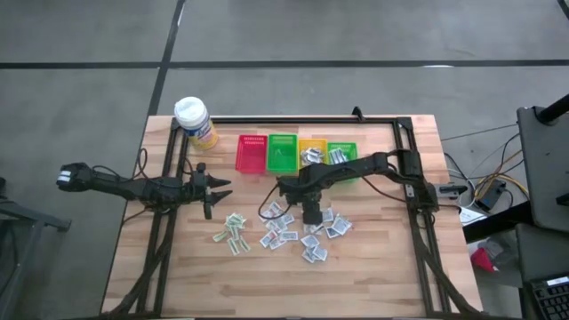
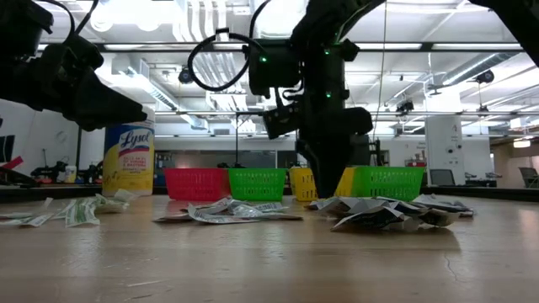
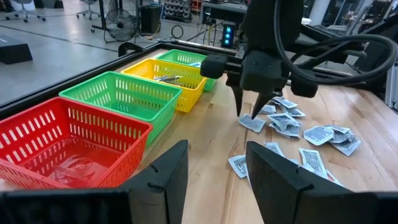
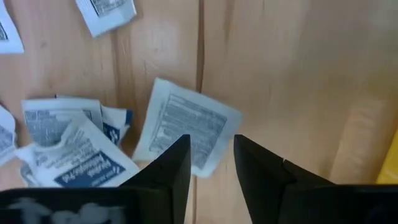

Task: Pick & Place First Aid Supplies
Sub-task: Put the blue alcohol pad into the yellow bin

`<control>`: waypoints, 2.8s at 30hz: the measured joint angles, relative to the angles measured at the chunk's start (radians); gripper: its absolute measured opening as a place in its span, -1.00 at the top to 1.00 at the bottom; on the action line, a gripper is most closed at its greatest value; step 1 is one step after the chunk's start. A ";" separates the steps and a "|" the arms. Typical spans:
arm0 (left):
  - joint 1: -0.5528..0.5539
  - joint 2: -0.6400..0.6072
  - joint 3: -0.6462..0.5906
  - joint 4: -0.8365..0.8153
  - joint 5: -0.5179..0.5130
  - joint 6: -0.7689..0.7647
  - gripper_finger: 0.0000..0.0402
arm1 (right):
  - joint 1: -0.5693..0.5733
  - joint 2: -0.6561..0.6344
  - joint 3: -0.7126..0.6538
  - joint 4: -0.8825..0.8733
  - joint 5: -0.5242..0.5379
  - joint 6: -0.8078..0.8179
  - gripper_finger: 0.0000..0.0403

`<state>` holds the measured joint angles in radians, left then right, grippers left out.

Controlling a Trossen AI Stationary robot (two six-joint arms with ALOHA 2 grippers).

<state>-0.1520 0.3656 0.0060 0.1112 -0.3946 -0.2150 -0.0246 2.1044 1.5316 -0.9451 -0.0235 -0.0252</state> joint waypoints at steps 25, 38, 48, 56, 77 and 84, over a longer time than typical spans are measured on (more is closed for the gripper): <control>0.000 0.000 0.000 0.000 0.000 0.000 0.21 | 0.000 -0.006 -0.107 0.143 0.079 0.131 0.76; 0.000 0.000 0.000 0.000 0.000 -0.002 0.21 | -0.003 0.001 -0.010 0.046 0.082 0.130 0.96; 0.000 0.000 0.000 0.000 0.000 -0.003 0.21 | -0.003 -0.070 0.211 -0.182 0.076 0.072 0.96; 0.000 0.001 0.000 0.001 0.000 -0.002 0.21 | -0.006 -0.150 0.385 -0.252 -0.023 -0.050 0.96; 0.000 0.003 0.000 0.000 0.000 0.002 0.21 | -0.034 -0.277 0.525 -0.241 -0.537 -0.158 0.96; 0.000 0.003 0.000 0.000 0.000 0.002 0.21 | -0.035 -0.277 0.523 -0.241 -0.523 -0.158 0.96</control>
<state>-0.1520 0.3687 0.0060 0.1116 -0.3946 -0.2127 -0.0601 1.8278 2.0548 -1.1862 -0.5466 -0.1828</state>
